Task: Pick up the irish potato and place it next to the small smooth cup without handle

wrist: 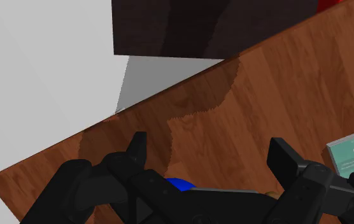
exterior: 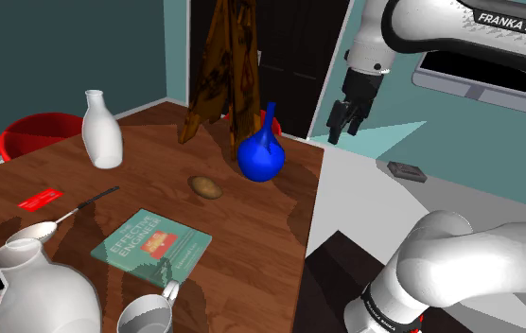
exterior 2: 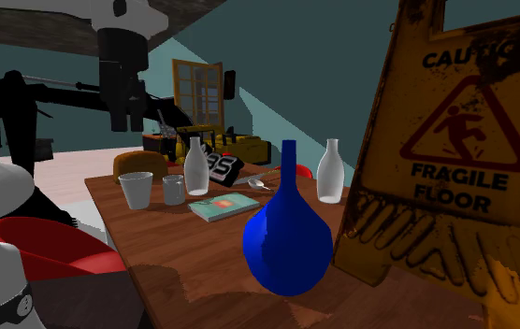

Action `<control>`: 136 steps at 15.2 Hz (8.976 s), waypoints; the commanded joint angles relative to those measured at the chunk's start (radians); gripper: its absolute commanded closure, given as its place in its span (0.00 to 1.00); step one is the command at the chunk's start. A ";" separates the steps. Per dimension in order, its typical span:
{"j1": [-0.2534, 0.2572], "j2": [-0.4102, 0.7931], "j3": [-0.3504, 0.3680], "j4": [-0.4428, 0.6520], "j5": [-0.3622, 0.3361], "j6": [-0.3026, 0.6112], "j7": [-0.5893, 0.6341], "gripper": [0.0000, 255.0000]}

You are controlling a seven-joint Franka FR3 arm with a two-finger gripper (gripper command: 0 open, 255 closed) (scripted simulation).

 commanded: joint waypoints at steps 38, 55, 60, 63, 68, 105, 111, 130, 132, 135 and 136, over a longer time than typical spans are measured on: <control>0.105 1.139 0.201 0.480 -0.013 0.644 0.398 0.00; 0.107 1.167 0.197 0.455 -0.020 0.696 0.403 1.00; 0.107 1.167 0.197 0.455 -0.020 0.696 0.403 1.00; 0.106 1.147 0.199 0.469 -0.015 0.663 0.399 1.00; 0.104 1.117 0.202 0.496 -0.007 0.606 0.394 1.00; 0.191 0.930 0.279 0.634 0.033 0.281 0.532 1.00; 0.261 0.889 0.337 0.582 0.043 0.292 0.659 1.00; 0.452 0.946 0.490 0.589 0.015 0.331 1.010 1.00; 0.452 0.949 0.490 0.565 0.013 0.357 1.011 1.00; 0.452 0.955 0.489 0.532 0.009 0.396 1.013 1.00; 0.453 0.958 0.489 0.522 0.008 0.409 1.014 1.00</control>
